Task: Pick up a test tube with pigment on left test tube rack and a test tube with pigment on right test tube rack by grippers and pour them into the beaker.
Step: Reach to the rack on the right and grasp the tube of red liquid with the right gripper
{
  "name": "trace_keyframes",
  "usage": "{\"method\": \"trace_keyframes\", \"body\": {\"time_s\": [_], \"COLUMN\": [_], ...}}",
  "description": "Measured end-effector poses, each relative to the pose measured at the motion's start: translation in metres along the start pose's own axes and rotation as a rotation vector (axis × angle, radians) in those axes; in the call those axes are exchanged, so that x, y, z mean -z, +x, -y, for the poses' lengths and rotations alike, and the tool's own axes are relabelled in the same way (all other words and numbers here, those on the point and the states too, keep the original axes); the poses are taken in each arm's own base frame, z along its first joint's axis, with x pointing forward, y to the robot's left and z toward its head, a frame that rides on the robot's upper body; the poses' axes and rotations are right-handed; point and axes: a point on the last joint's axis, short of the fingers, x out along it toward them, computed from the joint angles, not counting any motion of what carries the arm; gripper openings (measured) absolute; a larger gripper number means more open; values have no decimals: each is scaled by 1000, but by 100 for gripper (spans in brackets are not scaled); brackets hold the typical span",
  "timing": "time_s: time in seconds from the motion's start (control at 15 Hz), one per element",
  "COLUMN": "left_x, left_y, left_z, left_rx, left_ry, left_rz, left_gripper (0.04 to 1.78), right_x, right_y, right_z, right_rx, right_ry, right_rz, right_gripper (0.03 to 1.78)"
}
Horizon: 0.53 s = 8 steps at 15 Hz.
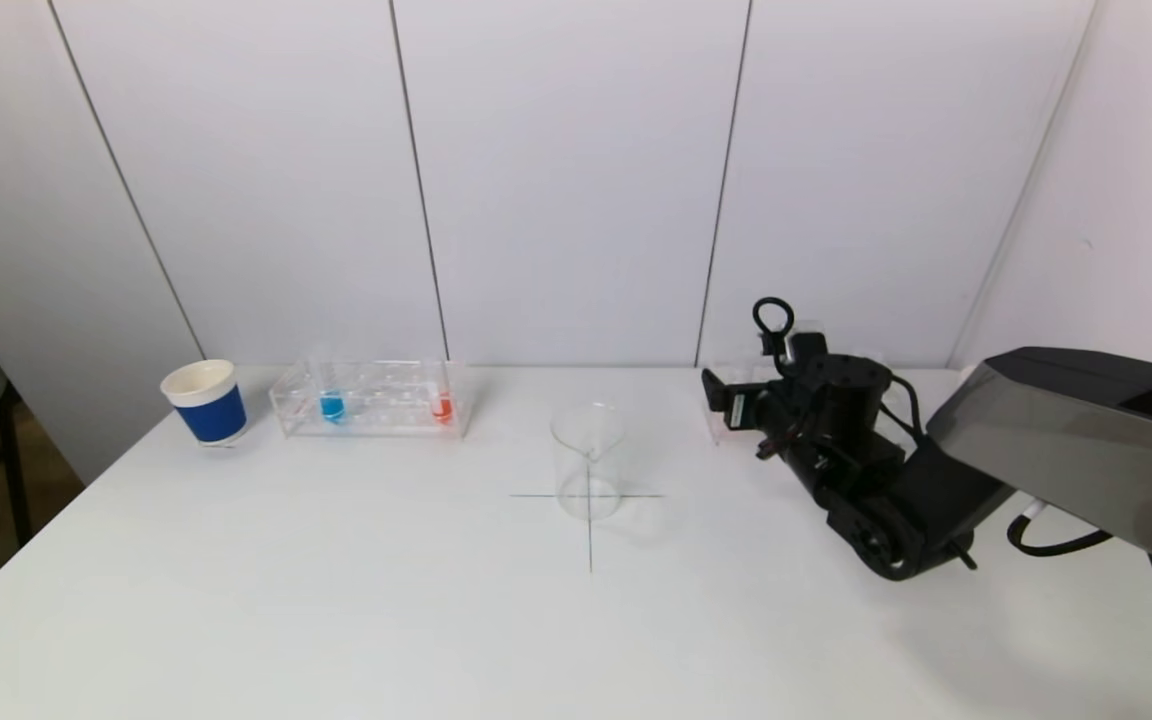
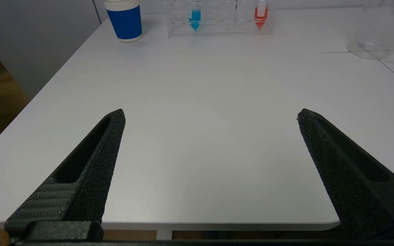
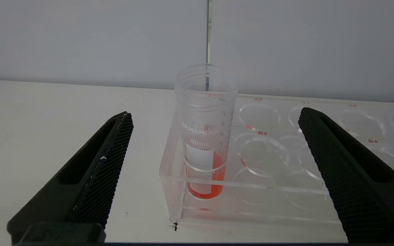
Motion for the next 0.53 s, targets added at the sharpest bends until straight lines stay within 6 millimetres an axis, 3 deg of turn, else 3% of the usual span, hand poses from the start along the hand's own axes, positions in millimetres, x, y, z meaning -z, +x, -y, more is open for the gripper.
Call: {"method": "trace_keyframes", "body": {"time_s": [0.53], "left_x": [0], "left_y": [0], "left_z": [0], "left_rx": [0], "left_ry": [0], "left_rz": [0], "left_gripper": [176], "right_x": [1], "right_y": [0], "right_z": [-3], "right_rx": [-6], "right_ry": [40], "right_rz": [-1], "right_gripper": [176]}}
